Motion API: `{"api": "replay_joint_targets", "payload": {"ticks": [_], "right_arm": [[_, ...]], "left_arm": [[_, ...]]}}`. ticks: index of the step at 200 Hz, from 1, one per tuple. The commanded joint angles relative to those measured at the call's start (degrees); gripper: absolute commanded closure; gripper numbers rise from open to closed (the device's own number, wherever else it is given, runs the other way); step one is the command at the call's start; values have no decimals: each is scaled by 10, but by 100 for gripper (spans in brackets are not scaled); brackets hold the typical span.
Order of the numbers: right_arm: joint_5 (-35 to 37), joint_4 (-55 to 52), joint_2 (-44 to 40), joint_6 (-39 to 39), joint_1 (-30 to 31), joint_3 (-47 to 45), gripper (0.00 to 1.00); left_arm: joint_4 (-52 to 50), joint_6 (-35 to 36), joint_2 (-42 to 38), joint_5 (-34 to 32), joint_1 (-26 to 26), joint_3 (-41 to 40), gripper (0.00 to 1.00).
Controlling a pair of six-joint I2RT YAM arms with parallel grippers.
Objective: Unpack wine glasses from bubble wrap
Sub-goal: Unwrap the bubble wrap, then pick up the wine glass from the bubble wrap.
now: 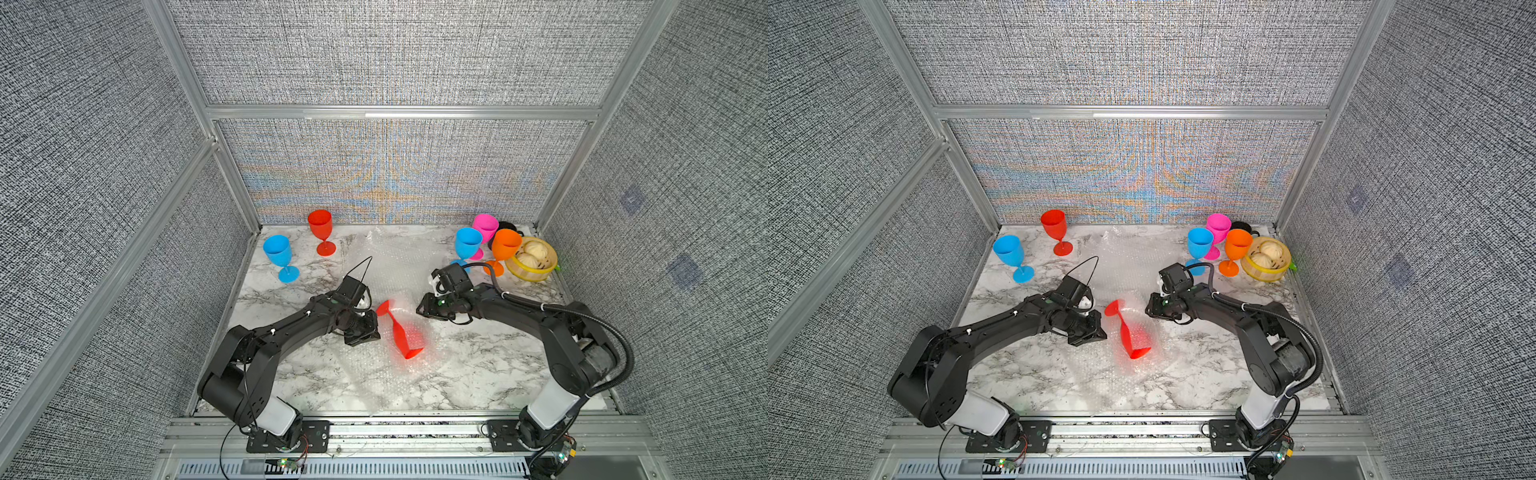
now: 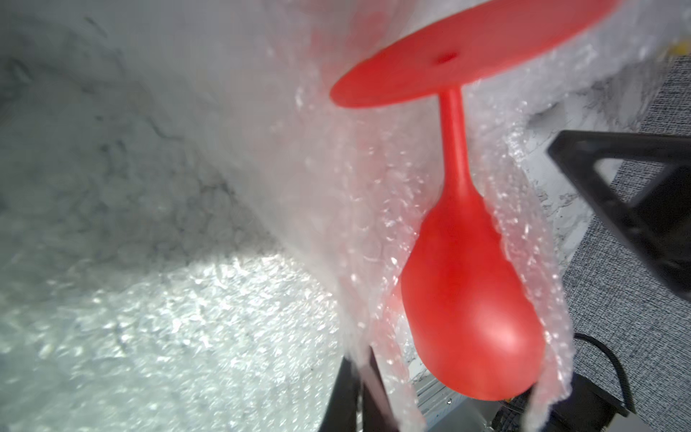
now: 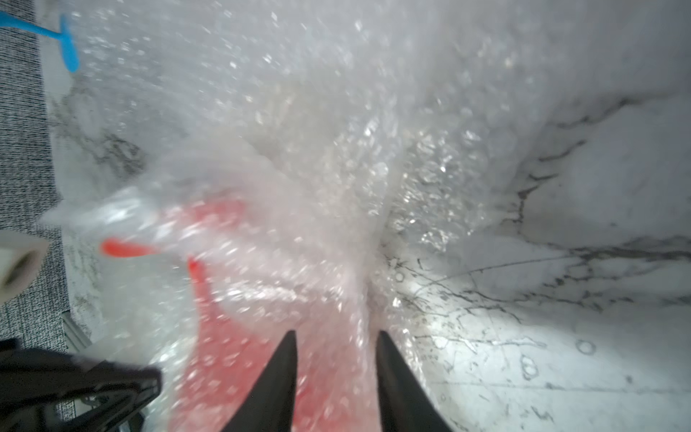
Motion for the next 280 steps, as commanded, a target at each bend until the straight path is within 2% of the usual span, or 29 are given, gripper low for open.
{"api": "replay_joint_targets", "payload": {"ticks": [1, 17, 45, 89, 118, 142, 160, 173, 180, 201, 225, 238, 258, 262, 265, 267, 280], "right_arm": [[0, -47, -25, -28, 0, 15, 54], [10, -73, -50, -38, 0, 25, 52], [15, -115, -103, -68, 12, 37, 51], [3, -142, -174, -98, 65, 31, 53], [-19, -141, -173, -100, 101, 15, 59], [5, -137, -147, -93, 116, -2, 59], [59, -132, -131, -79, 108, -18, 55], [61, -124, -119, -69, 90, -25, 53], [50, -107, -115, -62, 78, -44, 53], [-16, -51, -102, -28, 36, -74, 53], [-93, -9, -69, -9, 14, -78, 53], [-103, 4, -58, 1, 11, -81, 54], [-106, 19, -60, 18, -2, -92, 55], [-106, 21, -61, 21, -7, -95, 55], [-107, 23, -63, 24, -10, -98, 55], [-108, 25, -64, 26, -13, -98, 55], [-113, 36, -71, 39, -31, -109, 55]], "left_arm": [[-39, 18, -6, -21, 1, 2, 80], [-51, 14, -15, -33, 1, -2, 69], [-81, 21, -34, -59, 1, 1, 63], [-125, 61, -84, -110, 0, 21, 63], [-140, 102, -120, -155, 0, 42, 63], [-137, 126, -122, -141, -2, 52, 63], [-126, 145, -127, -120, -10, 55, 62], [-109, 172, -137, -106, -36, 60, 57], [-106, 187, -142, -120, -58, 67, 55], [-123, 216, -140, -236, -135, 101, 50], [-125, 249, -120, -321, -214, 117, 43], [-133, 270, -94, -359, -257, 129, 41], [-162, 273, -43, -458, -320, 161, 35], [-167, 271, -34, -482, -332, 166, 31], [-170, 269, -27, -498, -341, 170, 10], [-171, 268, -24, -506, -344, 173, 2], [-179, 260, 1, -536, -370, 189, 0]]}}
